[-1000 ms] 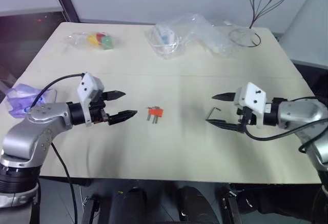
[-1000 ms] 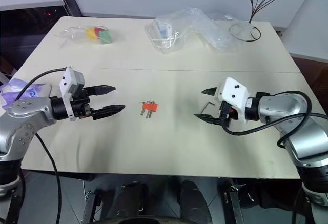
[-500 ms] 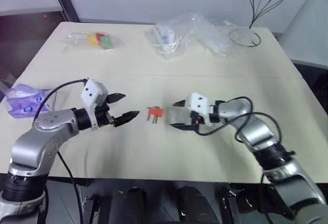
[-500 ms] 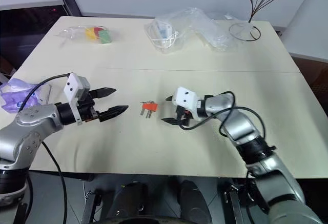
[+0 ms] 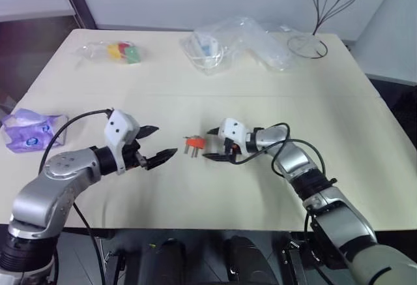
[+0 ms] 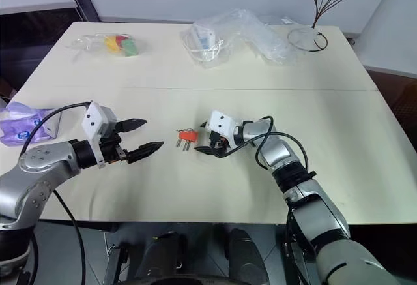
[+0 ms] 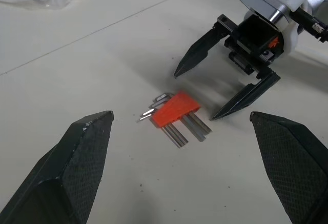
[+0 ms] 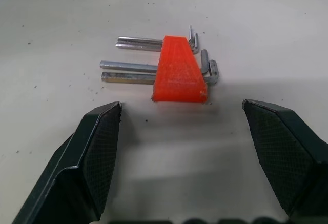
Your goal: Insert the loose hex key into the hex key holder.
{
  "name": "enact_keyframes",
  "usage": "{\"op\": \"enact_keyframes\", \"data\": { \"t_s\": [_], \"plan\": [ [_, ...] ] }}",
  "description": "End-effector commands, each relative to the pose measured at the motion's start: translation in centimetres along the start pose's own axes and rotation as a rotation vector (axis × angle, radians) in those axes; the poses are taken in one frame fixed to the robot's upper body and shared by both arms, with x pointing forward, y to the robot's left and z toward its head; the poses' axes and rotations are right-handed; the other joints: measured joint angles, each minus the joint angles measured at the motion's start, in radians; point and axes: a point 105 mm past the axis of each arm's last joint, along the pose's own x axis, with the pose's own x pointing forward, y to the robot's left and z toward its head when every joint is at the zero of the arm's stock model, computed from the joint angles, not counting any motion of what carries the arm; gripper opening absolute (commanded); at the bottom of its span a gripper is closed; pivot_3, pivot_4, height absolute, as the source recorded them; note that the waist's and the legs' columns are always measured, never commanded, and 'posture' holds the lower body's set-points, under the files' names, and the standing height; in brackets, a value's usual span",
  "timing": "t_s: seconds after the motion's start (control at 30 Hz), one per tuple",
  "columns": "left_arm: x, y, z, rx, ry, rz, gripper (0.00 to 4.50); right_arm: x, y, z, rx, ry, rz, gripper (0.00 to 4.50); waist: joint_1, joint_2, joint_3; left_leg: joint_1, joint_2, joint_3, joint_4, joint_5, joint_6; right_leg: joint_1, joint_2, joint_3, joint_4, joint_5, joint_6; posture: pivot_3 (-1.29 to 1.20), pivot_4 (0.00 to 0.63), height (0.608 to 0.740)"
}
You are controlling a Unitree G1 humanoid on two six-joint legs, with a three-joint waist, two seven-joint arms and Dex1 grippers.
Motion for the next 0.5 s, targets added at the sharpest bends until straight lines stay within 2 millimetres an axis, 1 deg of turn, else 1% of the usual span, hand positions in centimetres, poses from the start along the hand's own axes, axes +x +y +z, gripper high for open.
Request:
{"op": "enact_keyframes", "data": {
  "t_s": [0.03, 0.5],
  "plan": [
    [-0.4, -0.1, 1.2, 0.048, -0.037, 0.018, 4.46, 0.3, -0.7, 0.8, -0.018, -0.025, -0.012, 3.95, -0.005, 0.0, 0.0, 0.0, 0.0, 0.0, 0.0, 0.0, 0.0, 0.0, 0.0, 0.0, 0.0, 0.0, 0.0, 0.0, 0.15, 0.74],
    [-0.7, 0.1, 1.2, 0.051, -0.038, 0.041, 4.46, 1.6, -0.4, 1.0, 0.002, -0.047, 0.022, 3.95, -0.008, 0.0, 0.0, 0.0, 0.0, 0.0, 0.0, 0.0, 0.0, 0.0, 0.0, 0.0, 0.001, 0.0, 0.0, 0.0, 0.15, 0.74]
  ]
}}
